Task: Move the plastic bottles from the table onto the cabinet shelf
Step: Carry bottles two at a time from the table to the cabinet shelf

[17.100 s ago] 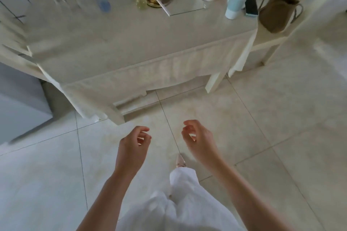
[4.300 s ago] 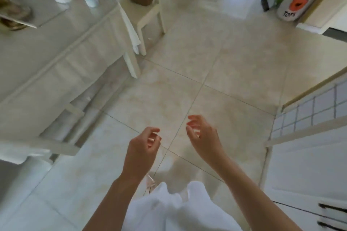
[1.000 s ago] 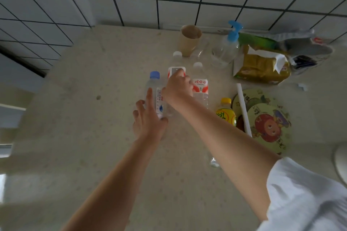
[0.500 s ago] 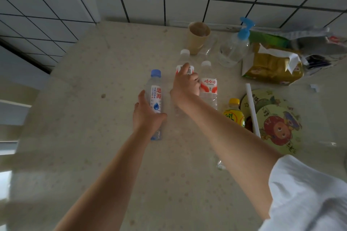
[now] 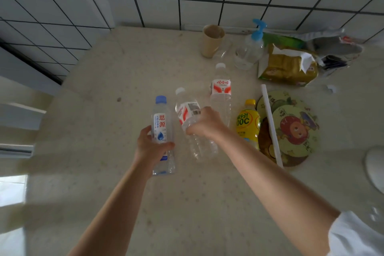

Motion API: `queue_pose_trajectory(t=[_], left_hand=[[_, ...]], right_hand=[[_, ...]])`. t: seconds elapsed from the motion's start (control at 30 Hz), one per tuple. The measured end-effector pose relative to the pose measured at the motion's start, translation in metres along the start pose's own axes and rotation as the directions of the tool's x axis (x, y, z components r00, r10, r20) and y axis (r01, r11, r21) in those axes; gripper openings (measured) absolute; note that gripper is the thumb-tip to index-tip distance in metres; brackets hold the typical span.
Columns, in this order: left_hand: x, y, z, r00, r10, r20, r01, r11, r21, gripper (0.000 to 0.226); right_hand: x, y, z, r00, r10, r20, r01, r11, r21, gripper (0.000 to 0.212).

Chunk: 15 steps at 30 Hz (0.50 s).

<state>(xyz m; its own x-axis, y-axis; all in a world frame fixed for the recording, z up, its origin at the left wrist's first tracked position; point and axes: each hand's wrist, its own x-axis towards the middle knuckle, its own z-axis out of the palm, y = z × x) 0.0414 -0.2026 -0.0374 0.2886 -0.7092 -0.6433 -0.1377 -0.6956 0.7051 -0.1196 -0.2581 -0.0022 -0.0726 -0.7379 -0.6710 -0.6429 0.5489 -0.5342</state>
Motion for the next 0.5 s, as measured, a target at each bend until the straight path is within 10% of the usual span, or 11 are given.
queue_pose_trajectory(t=[0.27, 0.5], left_hand=[[-0.081, -0.036, -0.031, 0.991, -0.020, 0.132, 0.040, 0.987, -0.153, 0.072], [-0.145, -0.056, -0.055, 0.967, 0.068, 0.247, -0.048, 0.995, -0.087, 0.069]], right_hand=[[-0.097, 0.070, 0.028, 0.986, 0.040, 0.159, -0.137, 0.735, 0.664, 0.024], [-0.188, 0.104, 0.054, 0.997, -0.047, 0.053, -0.015, 0.582, 0.813, 0.026]])
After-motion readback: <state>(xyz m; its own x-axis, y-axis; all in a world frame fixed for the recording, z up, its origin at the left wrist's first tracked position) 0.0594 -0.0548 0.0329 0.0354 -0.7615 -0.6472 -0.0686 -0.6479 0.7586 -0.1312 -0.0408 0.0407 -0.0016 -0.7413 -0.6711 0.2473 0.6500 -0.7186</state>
